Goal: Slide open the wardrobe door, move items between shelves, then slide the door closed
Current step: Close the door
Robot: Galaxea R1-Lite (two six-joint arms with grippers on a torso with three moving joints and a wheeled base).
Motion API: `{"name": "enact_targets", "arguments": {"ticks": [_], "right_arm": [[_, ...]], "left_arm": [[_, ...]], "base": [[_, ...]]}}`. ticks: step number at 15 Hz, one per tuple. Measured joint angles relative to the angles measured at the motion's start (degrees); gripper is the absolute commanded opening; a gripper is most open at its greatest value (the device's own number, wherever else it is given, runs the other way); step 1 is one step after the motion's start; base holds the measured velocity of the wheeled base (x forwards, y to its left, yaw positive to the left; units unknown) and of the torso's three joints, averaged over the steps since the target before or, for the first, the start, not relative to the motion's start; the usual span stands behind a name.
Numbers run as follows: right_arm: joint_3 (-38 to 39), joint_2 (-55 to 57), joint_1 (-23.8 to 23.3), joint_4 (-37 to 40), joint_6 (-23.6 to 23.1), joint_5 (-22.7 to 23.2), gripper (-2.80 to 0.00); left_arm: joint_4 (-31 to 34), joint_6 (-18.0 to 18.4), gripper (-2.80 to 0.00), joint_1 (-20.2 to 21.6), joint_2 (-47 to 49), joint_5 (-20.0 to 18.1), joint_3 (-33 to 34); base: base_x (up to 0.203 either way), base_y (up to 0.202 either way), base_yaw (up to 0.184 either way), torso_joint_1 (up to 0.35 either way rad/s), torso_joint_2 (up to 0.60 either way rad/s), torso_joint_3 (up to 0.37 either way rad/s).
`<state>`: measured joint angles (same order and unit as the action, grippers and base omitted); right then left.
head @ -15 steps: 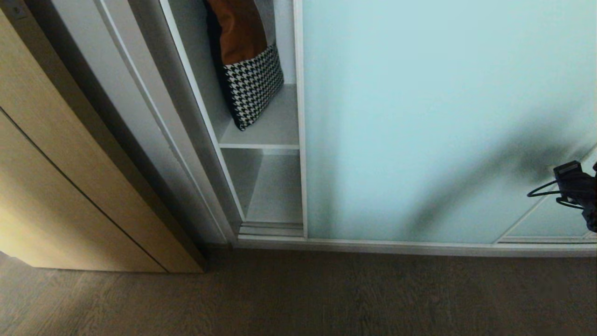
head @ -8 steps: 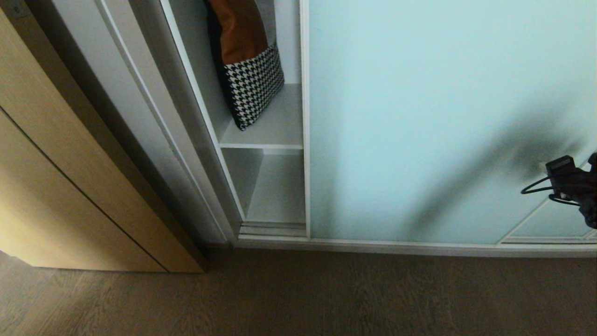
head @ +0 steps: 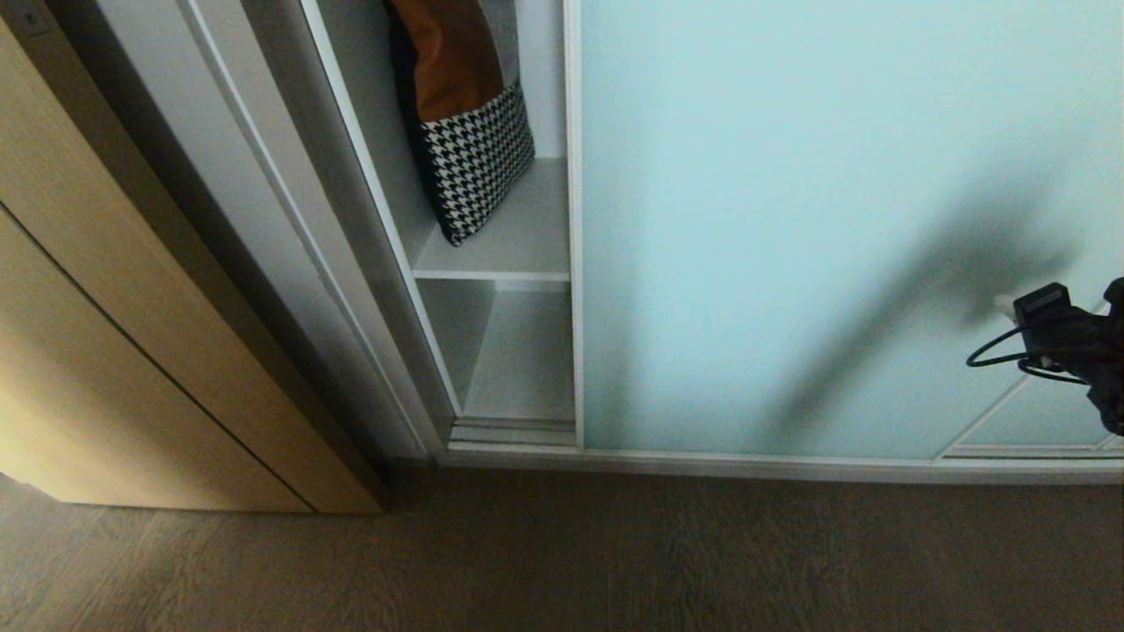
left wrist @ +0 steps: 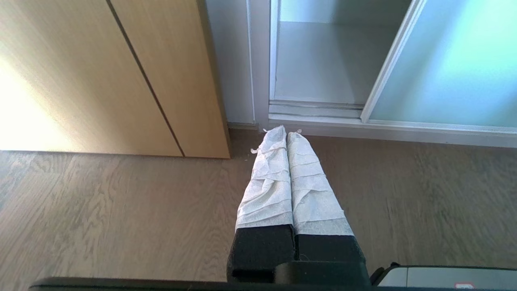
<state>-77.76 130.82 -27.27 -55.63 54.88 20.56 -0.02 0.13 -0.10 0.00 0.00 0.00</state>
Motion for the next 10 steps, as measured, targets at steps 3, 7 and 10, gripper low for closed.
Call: {"name": "enact_targets", "arguments": {"ticks": [3,7,10], "right_arm": [[7.42,-2.65,1.9,-6.83,0.02,1.58,-2.8],[20.68,-9.53,4.21,-14.42,0.33,8.14,-2.8],[29.51,-15.59,6.3,-20.47,0.71,12.24,-2.8]], "left_arm": [[0.0,0.05,-2.8,0.02,0.0,0.0,0.0],[0.02,0.02,-2.8,0.0,0.0,0.0,0.0],[0.02,0.05,-2.8,0.0,0.0,0.03,0.0]], "base": [[0.0,0.0,0.0,0.0,0.0,0.0],[0.0,0.0,0.0,0.0,0.0,0.0],[0.0,0.0,0.0,0.0,0.0,0.0]]}}
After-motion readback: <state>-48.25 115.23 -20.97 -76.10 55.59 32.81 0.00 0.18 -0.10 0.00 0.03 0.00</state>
